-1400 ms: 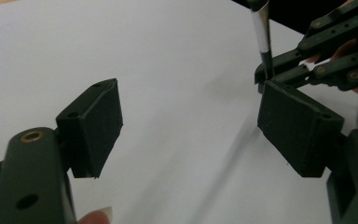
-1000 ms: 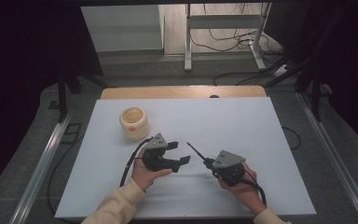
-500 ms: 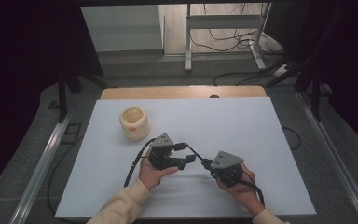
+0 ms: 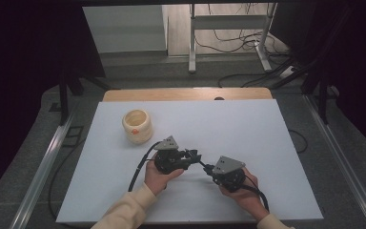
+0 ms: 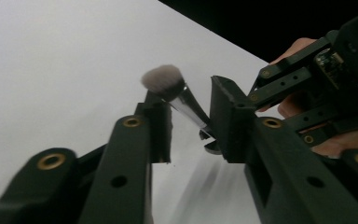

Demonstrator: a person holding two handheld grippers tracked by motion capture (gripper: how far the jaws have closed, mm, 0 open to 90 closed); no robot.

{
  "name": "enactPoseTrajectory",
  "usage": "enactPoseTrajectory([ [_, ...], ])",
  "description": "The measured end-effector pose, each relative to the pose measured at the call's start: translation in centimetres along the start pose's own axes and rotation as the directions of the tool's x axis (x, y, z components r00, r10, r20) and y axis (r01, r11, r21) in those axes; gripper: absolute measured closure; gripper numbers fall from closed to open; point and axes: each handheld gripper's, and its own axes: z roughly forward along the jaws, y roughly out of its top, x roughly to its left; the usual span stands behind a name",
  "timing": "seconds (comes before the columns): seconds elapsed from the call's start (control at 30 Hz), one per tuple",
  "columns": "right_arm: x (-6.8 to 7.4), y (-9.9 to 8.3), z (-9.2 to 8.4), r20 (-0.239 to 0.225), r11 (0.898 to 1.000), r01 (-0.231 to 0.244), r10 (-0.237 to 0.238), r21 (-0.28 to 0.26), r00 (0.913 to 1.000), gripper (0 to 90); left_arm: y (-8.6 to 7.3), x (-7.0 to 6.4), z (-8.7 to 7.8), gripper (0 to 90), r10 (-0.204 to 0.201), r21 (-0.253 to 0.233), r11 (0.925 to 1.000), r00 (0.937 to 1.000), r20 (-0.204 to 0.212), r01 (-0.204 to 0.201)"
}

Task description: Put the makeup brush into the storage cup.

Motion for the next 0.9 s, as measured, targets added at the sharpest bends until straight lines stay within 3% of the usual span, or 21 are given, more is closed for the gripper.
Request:
enactPoseTrajectory([
  [0.27, 0.0, 0.0, 0.1, -0.003, 1.0, 0.005, -0.005, 0.004, 1.0, 82.2, 0.1, 0.0, -0.1, 81.0, -0.038, -0.003, 0.9993, 0.9961, 0.079, 0.038],
  [0.4, -0.1, -0.1, 0.1, -0.003, 1.0, -0.008, 0.008, -0.002, 1.0, 78.7, 0.2, -0.1, -0.4, 82.6, -0.03, -0.008, 0.9995, 0.997, 0.072, 0.031],
  [0.5, -0.3, -0.1, -0.1, -0.003, 1.0, -0.021, 0.021, -0.012, 0.9998, 71.7, 0.4, 0.2, -0.8, 82.6, -0.04, -0.023, 0.9989, 0.9969, 0.068, 0.041],
  [0.67, -0.9, -0.2, -0.6, -0.002, 0.996, -0.081, 0.081, -0.043, 0.9967, 54.6, 0.7, 0.7, -1.8, 82.7, -0.048, -0.045, 0.9977, 0.9972, 0.057, 0.051],
  [0.9, -1.8, -0.6, -1.4, -0.002, 0.984, -0.161, 0.161, -0.073, 0.9869, 37.8, 1.1, 1.1, -2.9, 82.7, -0.056, -0.068, 0.9959, 0.997, 0.054, 0.06],
])
